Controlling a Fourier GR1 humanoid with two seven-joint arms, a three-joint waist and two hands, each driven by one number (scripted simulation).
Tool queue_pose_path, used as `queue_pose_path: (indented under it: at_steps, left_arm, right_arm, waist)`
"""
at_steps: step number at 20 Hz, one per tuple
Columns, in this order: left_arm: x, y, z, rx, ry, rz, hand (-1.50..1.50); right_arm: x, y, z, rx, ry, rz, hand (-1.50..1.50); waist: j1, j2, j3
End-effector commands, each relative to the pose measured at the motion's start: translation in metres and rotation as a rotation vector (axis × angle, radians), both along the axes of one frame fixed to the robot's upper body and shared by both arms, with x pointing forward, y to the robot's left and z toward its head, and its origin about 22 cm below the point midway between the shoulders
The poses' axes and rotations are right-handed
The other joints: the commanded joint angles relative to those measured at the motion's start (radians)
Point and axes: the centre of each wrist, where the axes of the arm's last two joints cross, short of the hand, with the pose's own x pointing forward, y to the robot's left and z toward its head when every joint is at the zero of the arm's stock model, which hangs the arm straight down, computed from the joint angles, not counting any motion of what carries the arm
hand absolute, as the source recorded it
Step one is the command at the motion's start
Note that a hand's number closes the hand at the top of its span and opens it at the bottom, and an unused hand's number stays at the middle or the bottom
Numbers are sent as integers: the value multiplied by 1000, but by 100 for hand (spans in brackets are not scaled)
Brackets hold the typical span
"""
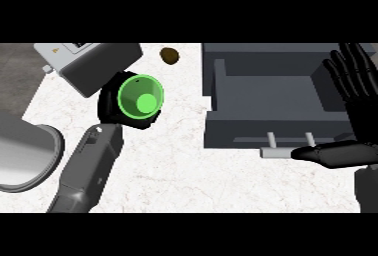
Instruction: Pick up the cup, place it into the drawer and close the drawer
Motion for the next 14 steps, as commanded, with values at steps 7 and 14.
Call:
queue_pose_path:
  at_steps: [7, 14]
  left_arm:
    - [34, -95, 130, 67, -28, -98, 150]
    - [51, -142, 198, 143, 37, -74, 150]
  right_arm:
    - [0, -2, 0, -1, -2, -9, -150]
    - [0, -5, -4, -7, -34, -8, -150]
  waist:
    - [-12, 0, 0]
    - [-28, 8, 0]
